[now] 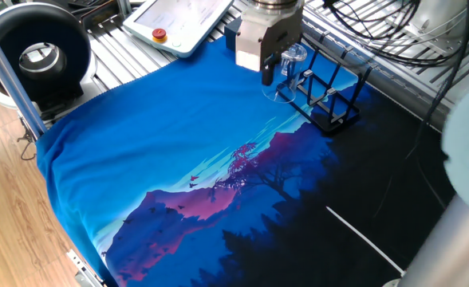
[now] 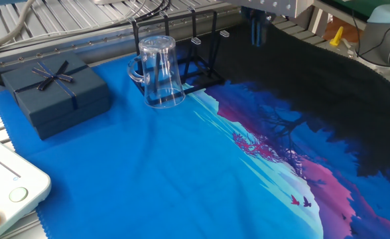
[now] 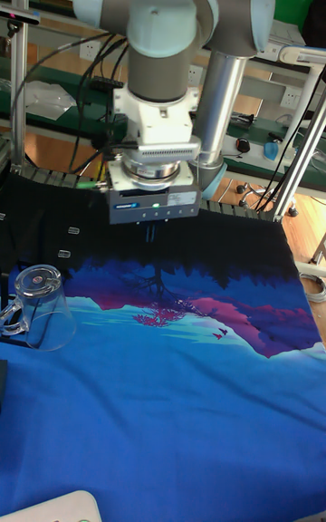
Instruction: Take the cup off the cup rack
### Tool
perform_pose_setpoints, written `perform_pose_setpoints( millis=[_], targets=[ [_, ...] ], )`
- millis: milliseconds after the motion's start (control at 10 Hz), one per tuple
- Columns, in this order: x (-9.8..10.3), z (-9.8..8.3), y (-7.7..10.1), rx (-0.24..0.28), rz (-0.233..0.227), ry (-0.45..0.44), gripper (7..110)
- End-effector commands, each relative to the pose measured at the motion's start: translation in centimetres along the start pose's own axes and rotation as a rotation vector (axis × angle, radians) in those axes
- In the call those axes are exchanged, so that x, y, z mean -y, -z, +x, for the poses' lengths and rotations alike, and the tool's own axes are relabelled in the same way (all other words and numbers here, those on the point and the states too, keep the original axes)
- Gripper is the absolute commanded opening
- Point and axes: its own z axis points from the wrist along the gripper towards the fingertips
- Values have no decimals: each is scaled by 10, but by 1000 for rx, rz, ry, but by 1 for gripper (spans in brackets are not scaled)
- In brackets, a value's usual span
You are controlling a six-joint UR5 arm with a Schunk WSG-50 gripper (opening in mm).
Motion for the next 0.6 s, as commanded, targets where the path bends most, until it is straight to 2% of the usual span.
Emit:
perform_pose_setpoints(
  millis=[0,100,200,300,400,500],
  targets=[
    [58,-30,1,59,10,143,22],
    [67,-33,-1,67,11,171,22],
    [76,-36,-5,72,41,144,22],
    [93,-41,-6,85,110,142,22],
    [94,-44,-1,95,125,150,44],
    [85,-44,4,99,115,160,44]
  ],
)
